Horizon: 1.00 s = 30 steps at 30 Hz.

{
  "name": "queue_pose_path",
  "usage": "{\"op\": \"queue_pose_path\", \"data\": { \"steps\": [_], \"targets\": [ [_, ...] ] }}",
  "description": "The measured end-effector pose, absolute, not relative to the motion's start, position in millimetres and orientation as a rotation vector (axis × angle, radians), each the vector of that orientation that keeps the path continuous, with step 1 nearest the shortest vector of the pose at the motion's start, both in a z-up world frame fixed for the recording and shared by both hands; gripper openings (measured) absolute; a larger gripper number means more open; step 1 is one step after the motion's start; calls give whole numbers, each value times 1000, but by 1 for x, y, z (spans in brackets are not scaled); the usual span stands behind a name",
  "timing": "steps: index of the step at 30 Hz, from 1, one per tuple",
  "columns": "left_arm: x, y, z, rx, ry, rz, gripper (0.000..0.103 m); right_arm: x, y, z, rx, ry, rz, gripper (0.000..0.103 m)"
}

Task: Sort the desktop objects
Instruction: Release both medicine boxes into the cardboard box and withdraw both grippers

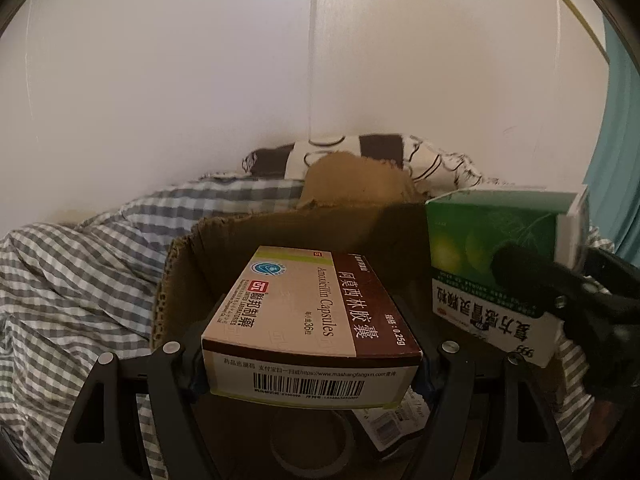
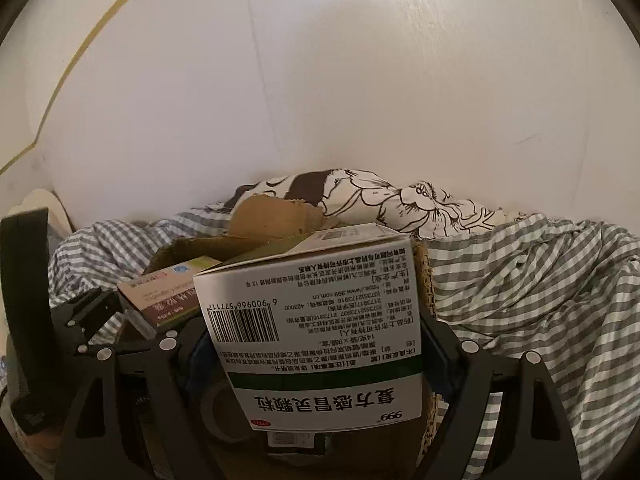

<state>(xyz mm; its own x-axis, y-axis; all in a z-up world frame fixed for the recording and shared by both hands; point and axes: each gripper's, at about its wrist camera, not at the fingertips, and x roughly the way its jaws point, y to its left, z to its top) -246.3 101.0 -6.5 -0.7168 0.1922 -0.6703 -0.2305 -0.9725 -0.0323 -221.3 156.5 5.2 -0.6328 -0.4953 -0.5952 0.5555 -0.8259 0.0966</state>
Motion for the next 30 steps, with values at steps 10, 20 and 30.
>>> {"op": "queue_pose_path", "data": {
  "steps": [10,20,30],
  "targets": [
    [-212,92,16,-1015,155,2791,103,-213,174,22,820,20,-2468,103],
    [-127,59,27,-1086,102,2884,103,-135,230,41,856,-54,-2512,103],
    [-67,36,-38,-1316,26,2826,103,-53,258,29,847,43,-2488,103]
  ]
}}
